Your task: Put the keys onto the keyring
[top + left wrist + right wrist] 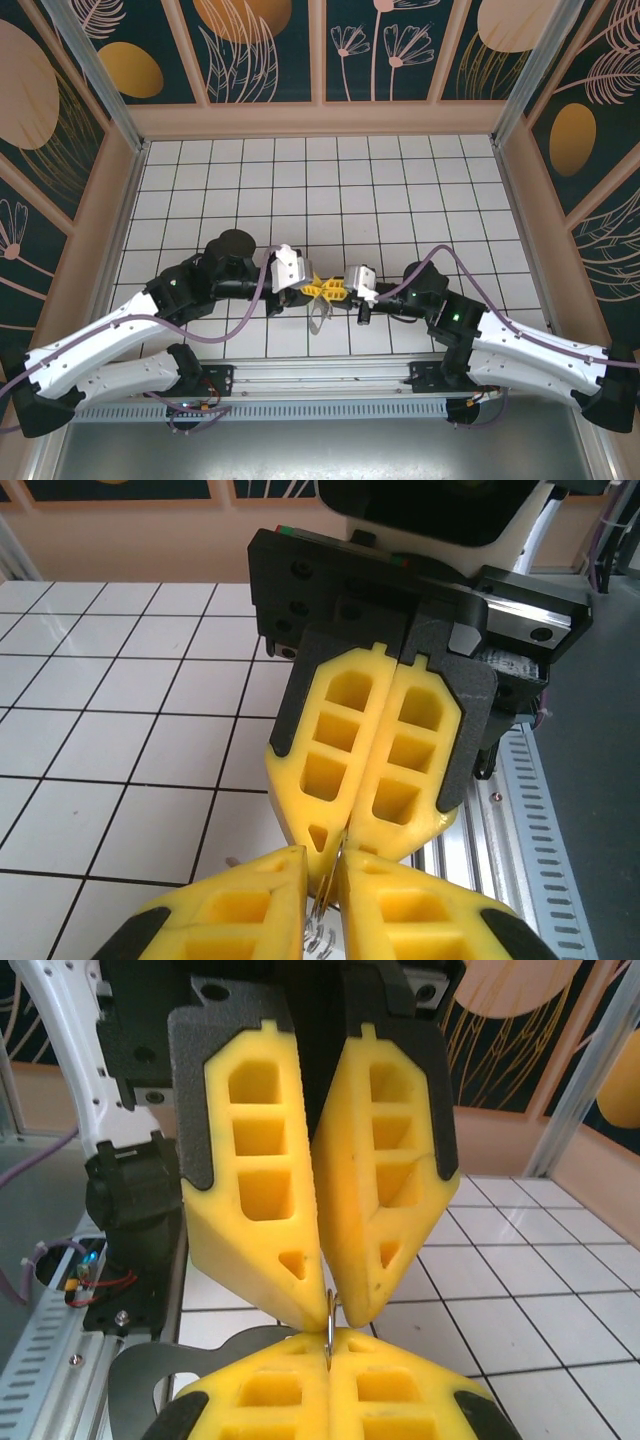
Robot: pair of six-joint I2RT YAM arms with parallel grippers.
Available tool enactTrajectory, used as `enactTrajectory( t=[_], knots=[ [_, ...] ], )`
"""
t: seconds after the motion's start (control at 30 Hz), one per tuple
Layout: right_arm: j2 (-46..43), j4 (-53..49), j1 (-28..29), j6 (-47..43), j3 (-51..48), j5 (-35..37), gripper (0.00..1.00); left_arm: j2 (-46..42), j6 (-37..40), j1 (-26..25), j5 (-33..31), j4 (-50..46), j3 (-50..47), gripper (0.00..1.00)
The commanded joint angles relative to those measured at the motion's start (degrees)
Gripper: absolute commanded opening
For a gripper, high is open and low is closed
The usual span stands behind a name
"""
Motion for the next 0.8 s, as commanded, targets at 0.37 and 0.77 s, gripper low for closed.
enactTrajectory(
  t=[0.37, 0.77],
  knots=[
    [-0.9, 11.3, -0.4, 3.0, 0.3, -5.3, 0.00, -2.1, -1.3, -0.6, 1.8, 5.1, -2.9, 0.00],
    [0.8, 1.6, 0.8, 0.2, 3.4, 4.6, 0.16, -3.9, -0.8, -0.5, -1.4, 4.1, -2.1, 0.00]
  ],
)
